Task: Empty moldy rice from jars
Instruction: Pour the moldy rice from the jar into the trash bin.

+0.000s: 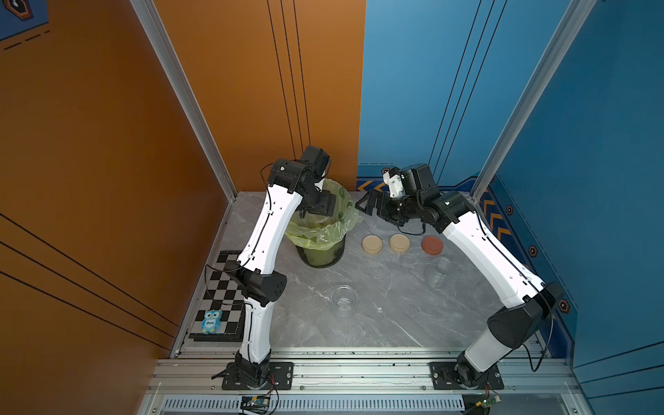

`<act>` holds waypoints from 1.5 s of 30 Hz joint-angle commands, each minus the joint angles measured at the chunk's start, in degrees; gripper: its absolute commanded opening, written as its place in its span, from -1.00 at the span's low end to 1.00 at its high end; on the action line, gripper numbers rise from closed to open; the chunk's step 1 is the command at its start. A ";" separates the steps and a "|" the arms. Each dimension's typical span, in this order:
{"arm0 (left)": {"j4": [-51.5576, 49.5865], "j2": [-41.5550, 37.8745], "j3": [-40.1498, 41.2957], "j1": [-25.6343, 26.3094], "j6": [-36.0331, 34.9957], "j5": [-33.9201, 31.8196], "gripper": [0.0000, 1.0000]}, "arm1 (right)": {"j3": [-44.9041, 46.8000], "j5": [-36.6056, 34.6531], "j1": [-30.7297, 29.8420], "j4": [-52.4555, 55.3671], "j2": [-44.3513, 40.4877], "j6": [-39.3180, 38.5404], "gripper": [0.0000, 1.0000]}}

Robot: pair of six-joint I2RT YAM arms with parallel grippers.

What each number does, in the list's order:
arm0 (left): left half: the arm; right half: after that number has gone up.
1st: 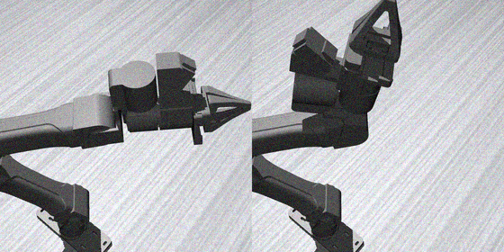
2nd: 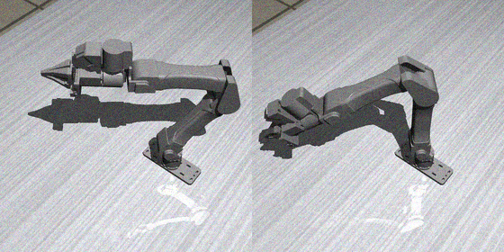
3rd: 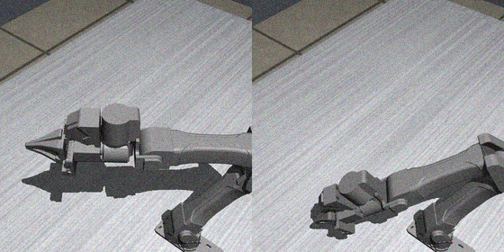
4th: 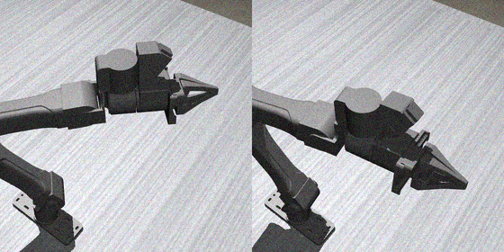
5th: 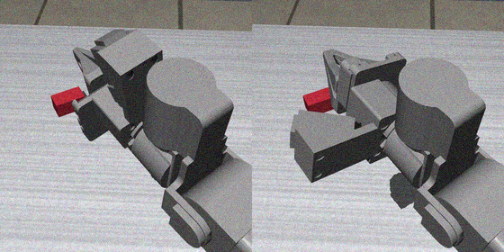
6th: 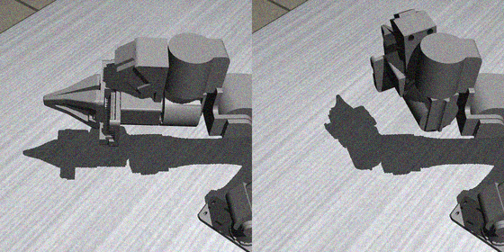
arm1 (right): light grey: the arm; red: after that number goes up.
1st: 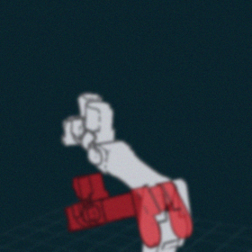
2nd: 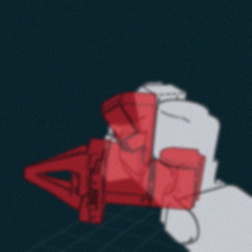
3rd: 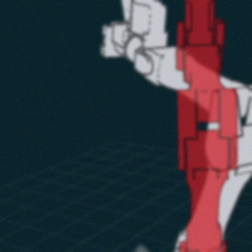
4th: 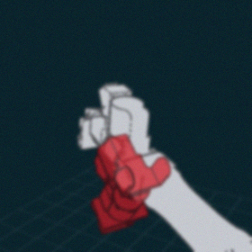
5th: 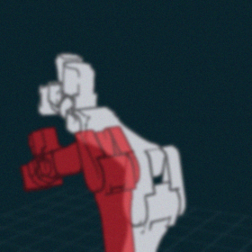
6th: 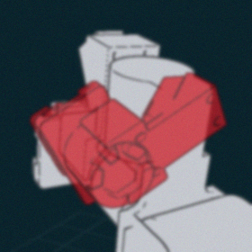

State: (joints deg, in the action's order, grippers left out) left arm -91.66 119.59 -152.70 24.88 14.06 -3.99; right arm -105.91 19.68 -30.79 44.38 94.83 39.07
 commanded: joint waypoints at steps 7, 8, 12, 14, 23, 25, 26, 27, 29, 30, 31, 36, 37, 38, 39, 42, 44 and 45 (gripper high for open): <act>-3.02 -4.59 -4.51 -0.70 2.19 4.02 -1.00 | -3.69 1.19 -0.57 -0.87 0.44 3.19 1.00; -1.45 -5.47 -4.00 -1.03 2.05 4.52 -1.00 | -4.47 1.51 -0.66 -0.95 0.76 3.78 1.00; 5.85 -9.43 1.17 -1.77 1.19 5.83 -1.00 | -6.64 2.96 -0.85 -1.57 1.91 7.07 1.00; 10.03 -11.66 5.13 -2.17 0.97 5.95 -1.00 | -7.02 3.58 -1.03 -2.47 2.20 9.48 1.00; 25.67 -19.08 21.07 -3.94 -1.47 7.42 -1.00 | -8.58 3.46 -2.70 -5.14 3.13 20.66 1.00; 31.63 -22.18 27.67 -4.78 -1.58 8.50 -1.00 | -9.00 3.06 -3.31 -5.44 3.39 22.42 1.00; 35.50 -24.14 31.58 -5.38 -1.42 9.41 -1.00 | -9.16 2.57 -3.76 -5.53 3.53 23.55 1.00; 39.32 -25.95 35.38 -5.98 -1.33 10.58 -1.00 | -9.23 2.08 -4.00 -5.54 3.59 24.50 1.00; 48.00 -30.14 43.40 -7.31 -0.33 13.03 -1.00 | -9.23 1.22 -4.56 -5.94 3.65 26.96 1.00; 51.85 -31.88 47.11 -7.84 -0.10 13.92 -1.00 | -9.23 0.98 -4.79 -6.12 3.76 27.94 1.00; 56.46 -33.72 51.32 -8.33 0.12 14.31 -1.00 | -9.38 0.69 -5.05 -6.32 3.82 29.08 1.00; 76.42 -42.32 67.81 -9.84 -1.22 22.20 -1.00 | -11.09 -1.52 -6.13 -6.54 4.77 33.42 1.00; 81.01 -44.38 71.37 -9.62 -2.44 22.87 -1.00 | -11.47 -1.83 -6.24 -6.59 5.13 34.72 1.00; 86.35 -46.16 75.49 -9.72 -2.84 23.04 -1.00 | -11.90 -2.09 -6.39 -6.59 5.48 35.86 1.00; 90.99 -47.73 79.01 -9.91 -2.98 23.54 -1.00 | -12.39 -2.26 -6.60 -6.63 5.72 36.56 1.00; 102.49 -51.80 87.38 -10.21 -3.33 22.82 -1.00 | -14.88 -2.28 -7.03 -6.83 7.29 37.22 1.00; 104.51 -52.53 88.86 -10.32 -3.52 23.34 -1.00 | -16.61 -2.19 -7.23 -6.94 8.37 37.56 1.00; 104.95 -52.56 88.89 -10.49 -3.59 24.37 -1.00 | -16.98 -2.09 -7.34 -7.02 8.79 38.09 1.00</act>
State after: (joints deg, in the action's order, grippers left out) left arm -1.96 68.79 -64.34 14.92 11.81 17.19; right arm -120.27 19.09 -37.56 38.35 102.28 74.81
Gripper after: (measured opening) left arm 0.875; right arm 0.998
